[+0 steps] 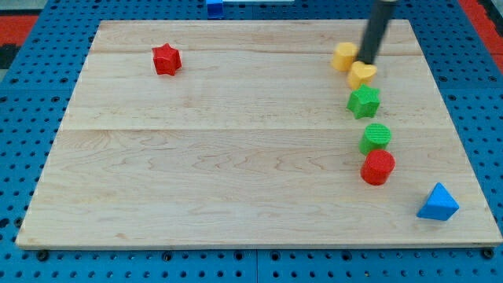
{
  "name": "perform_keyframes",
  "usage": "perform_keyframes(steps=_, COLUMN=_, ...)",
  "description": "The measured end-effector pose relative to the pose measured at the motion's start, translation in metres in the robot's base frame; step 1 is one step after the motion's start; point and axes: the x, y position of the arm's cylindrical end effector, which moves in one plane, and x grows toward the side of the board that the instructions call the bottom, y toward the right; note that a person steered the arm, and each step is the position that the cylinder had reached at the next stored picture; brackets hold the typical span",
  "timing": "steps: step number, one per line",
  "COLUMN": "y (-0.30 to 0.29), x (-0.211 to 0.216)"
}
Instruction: Nudge the yellow hexagon up a bit
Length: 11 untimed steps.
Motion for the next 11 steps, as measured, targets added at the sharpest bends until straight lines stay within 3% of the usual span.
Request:
perform_keyframes(steps=1, y=-0.007, x=-0.018)
perform_keyframes(steps=2, y=0.092, x=-0.034)
perform_keyframes(steps=4, y=-0.045, x=-0.056)
perform_keyframes(steps=5, y=-0.133, x=-0.034)
perform_keyframes(steps=6, y=-0.142, x=-0.03)
perform_keyframes(steps=7, y=-0.11, x=-0.021)
perform_keyframes(steps=8, y=-0.153, x=0.034)
perform_keyframes(steps=9, y=-0.202, x=0.051)
perform_keyframes(steps=10, y=-0.172, x=0.02)
perform_keyframes(steps=11, y=-0.157, x=0.016)
